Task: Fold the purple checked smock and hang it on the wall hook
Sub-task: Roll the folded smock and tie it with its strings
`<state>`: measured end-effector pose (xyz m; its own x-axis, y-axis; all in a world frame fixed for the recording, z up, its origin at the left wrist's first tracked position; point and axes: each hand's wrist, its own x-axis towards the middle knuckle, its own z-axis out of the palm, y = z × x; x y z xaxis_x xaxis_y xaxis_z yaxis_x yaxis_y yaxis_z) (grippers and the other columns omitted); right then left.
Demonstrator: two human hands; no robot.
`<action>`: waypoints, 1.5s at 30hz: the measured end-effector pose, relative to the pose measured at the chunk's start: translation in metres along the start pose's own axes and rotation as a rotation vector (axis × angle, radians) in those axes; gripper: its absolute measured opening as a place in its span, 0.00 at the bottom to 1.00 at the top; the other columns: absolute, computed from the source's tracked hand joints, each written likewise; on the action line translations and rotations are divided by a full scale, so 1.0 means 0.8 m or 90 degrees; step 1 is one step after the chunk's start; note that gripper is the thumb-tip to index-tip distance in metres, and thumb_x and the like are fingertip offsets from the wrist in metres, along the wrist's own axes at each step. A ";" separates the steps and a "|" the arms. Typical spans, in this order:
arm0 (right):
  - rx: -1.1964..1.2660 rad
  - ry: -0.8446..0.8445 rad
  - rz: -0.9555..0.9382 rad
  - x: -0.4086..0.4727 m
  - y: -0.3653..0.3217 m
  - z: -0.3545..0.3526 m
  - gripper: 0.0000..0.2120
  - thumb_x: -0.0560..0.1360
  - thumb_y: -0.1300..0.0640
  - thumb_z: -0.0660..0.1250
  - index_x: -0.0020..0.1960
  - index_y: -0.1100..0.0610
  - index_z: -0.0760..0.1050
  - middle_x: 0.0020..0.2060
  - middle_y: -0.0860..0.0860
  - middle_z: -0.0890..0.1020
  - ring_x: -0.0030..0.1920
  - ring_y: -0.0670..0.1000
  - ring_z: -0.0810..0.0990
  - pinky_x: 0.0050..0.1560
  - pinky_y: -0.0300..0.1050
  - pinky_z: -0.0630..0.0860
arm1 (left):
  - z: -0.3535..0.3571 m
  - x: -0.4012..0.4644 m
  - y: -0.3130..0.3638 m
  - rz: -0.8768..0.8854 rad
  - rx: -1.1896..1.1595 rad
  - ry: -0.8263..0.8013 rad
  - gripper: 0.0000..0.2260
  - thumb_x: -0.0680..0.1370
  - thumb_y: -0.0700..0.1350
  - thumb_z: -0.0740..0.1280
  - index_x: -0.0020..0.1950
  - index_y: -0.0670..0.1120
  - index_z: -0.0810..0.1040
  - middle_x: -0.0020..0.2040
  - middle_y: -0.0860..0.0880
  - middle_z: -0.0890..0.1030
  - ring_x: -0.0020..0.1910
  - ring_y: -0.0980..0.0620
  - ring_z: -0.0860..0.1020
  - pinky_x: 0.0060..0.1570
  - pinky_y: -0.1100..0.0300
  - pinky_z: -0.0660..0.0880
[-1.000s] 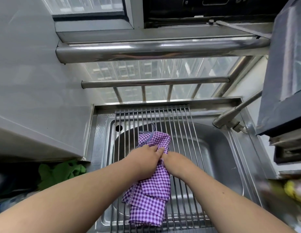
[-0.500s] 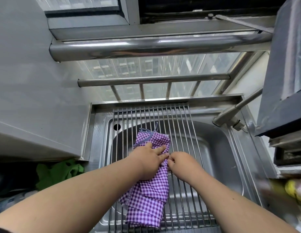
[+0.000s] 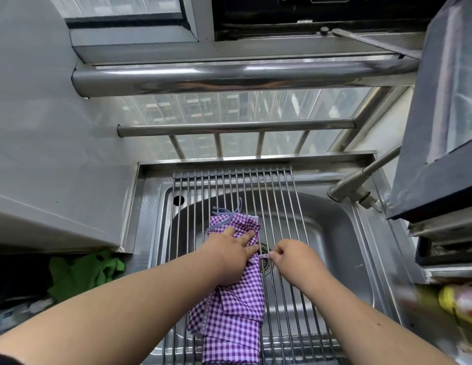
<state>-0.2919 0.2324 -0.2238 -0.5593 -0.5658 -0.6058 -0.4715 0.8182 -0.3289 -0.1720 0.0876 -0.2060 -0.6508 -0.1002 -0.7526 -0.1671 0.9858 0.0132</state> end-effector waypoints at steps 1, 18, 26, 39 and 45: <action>0.039 0.007 0.006 0.002 -0.002 -0.001 0.11 0.81 0.46 0.66 0.42 0.48 0.76 0.40 0.46 0.82 0.44 0.51 0.81 0.47 0.48 0.79 | -0.004 -0.001 0.002 0.000 -0.001 0.000 0.31 0.84 0.49 0.56 0.85 0.60 0.47 0.86 0.52 0.43 0.82 0.35 0.52 0.74 0.31 0.62; 0.577 0.120 0.051 0.006 -0.032 0.032 0.16 0.71 0.47 0.80 0.43 0.51 0.73 0.39 0.56 0.87 0.40 0.59 0.88 0.46 0.66 0.85 | -0.029 -0.036 -0.004 0.011 -0.615 0.065 0.15 0.88 0.45 0.51 0.60 0.44 0.77 0.63 0.40 0.79 0.54 0.49 0.76 0.59 0.58 0.71; 0.615 0.085 0.014 0.007 -0.023 0.034 0.03 0.77 0.55 0.78 0.47 0.52 0.84 0.42 0.52 0.88 0.46 0.54 0.88 0.52 0.61 0.85 | -0.004 -0.015 -0.012 -0.090 -0.829 0.065 0.11 0.83 0.46 0.65 0.53 0.55 0.88 0.51 0.49 0.88 0.51 0.43 0.85 0.61 0.43 0.81; 0.419 0.048 -0.141 -0.007 -0.013 0.030 0.12 0.77 0.56 0.78 0.50 0.38 0.83 0.50 0.41 0.86 0.52 0.39 0.85 0.57 0.38 0.81 | -0.005 0.009 -0.017 -0.091 -1.006 0.075 0.12 0.79 0.36 0.72 0.58 0.49 0.87 0.50 0.47 0.88 0.51 0.49 0.87 0.55 0.55 0.84; 0.385 0.066 -0.115 -0.010 -0.010 0.036 0.06 0.79 0.54 0.76 0.45 0.45 0.83 0.45 0.43 0.85 0.47 0.40 0.83 0.51 0.40 0.80 | -0.013 0.012 -0.024 -0.100 -0.984 -0.037 0.14 0.78 0.33 0.70 0.62 0.43 0.82 0.50 0.41 0.87 0.45 0.49 0.85 0.49 0.58 0.82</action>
<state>-0.2642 0.2335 -0.2369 -0.5841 -0.6826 -0.4392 -0.1138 0.6046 -0.7884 -0.1828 0.0660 -0.2066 -0.5319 -0.1439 -0.8345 -0.8259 -0.1294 0.5488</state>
